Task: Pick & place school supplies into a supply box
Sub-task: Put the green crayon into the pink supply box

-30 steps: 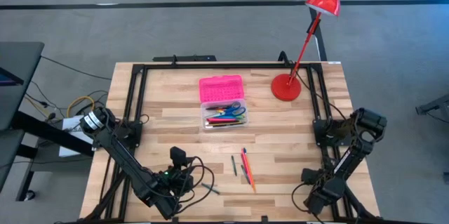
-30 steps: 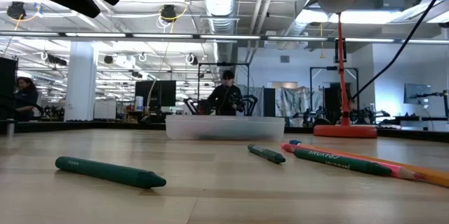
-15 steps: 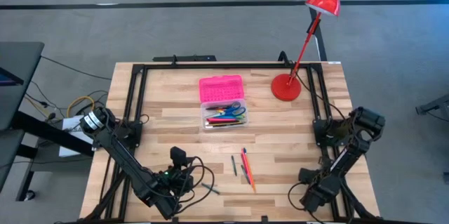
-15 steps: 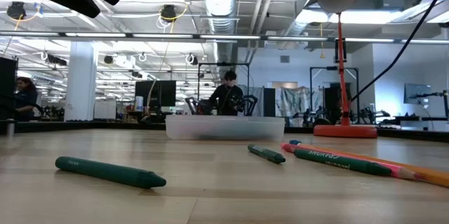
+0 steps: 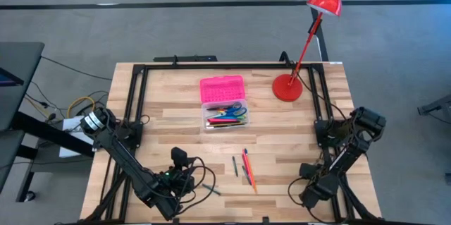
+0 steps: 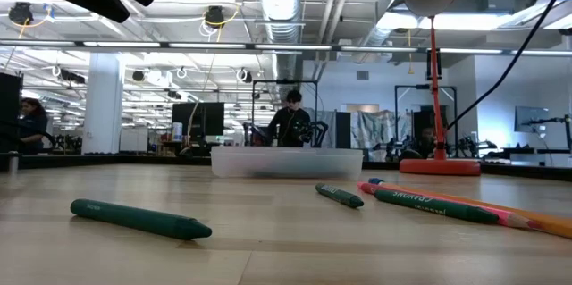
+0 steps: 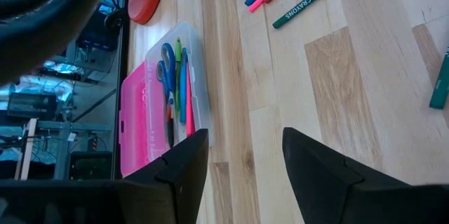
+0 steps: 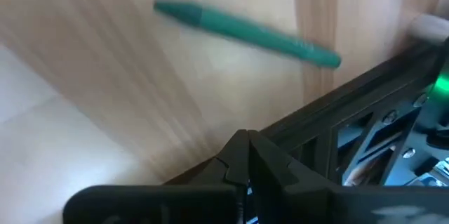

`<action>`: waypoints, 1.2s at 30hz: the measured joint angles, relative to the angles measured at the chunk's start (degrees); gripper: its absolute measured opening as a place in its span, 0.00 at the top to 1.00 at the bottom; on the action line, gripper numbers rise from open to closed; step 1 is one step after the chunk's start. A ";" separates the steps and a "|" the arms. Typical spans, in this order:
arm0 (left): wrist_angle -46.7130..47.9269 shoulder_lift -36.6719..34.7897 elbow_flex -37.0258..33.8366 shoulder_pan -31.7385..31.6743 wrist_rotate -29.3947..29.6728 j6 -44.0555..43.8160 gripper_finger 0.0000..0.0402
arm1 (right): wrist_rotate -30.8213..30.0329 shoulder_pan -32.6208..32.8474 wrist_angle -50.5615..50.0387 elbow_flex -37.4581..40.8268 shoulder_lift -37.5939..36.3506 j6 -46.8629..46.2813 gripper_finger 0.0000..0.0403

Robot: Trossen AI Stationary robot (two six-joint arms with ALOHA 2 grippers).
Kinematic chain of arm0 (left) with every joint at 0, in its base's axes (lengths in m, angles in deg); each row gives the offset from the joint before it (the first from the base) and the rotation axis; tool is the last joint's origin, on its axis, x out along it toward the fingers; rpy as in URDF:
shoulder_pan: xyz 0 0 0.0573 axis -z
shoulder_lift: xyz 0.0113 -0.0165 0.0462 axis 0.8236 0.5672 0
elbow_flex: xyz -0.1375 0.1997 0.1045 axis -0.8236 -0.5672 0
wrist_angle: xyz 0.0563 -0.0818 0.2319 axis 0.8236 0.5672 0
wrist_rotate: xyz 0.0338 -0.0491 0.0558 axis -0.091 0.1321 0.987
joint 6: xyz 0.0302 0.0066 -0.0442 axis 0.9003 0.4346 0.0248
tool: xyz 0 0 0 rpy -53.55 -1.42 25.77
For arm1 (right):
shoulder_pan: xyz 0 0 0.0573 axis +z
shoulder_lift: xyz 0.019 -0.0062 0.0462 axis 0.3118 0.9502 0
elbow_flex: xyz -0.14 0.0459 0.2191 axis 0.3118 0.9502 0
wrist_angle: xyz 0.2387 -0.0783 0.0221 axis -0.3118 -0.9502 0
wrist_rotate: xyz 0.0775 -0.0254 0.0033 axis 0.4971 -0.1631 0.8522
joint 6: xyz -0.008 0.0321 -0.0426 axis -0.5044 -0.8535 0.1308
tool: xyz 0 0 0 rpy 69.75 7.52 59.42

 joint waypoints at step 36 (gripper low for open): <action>-14.54 0.02 0.02 -0.67 15.74 13.88 0.56 | -58.90 -1.92 -4.99 1.51 -13.73 1.01 1.00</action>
